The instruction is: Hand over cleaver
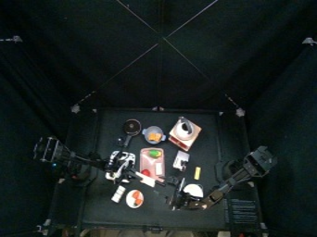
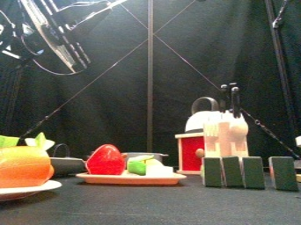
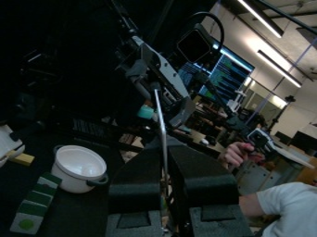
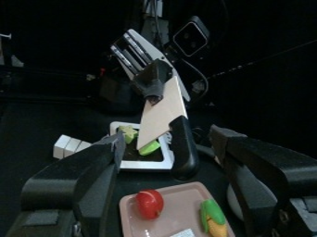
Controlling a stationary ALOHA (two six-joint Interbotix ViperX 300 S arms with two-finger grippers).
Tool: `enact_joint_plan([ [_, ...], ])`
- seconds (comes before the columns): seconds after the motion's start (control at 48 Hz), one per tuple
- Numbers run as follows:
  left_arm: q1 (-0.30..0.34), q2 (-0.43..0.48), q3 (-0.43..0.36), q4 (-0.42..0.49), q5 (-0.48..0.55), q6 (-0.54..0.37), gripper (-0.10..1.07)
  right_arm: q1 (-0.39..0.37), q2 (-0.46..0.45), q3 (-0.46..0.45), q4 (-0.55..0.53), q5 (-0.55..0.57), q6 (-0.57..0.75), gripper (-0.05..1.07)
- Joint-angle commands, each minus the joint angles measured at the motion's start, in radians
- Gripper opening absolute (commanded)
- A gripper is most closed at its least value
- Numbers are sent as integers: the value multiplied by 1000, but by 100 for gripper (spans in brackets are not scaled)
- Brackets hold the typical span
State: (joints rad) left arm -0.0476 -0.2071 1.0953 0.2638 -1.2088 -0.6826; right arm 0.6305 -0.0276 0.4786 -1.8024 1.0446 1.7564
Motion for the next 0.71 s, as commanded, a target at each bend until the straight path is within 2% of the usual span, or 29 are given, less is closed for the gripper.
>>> enact_joint_plan([
  [0.0, 9, -25, -2, 0, -9, 2, 38, 11, -26, -8, -5, 31, -2, 101],
  [0.688, 18, -41, 15, -2, -6, 3, 38, 17, -15, -9, 12, 43, 3, 101],
])
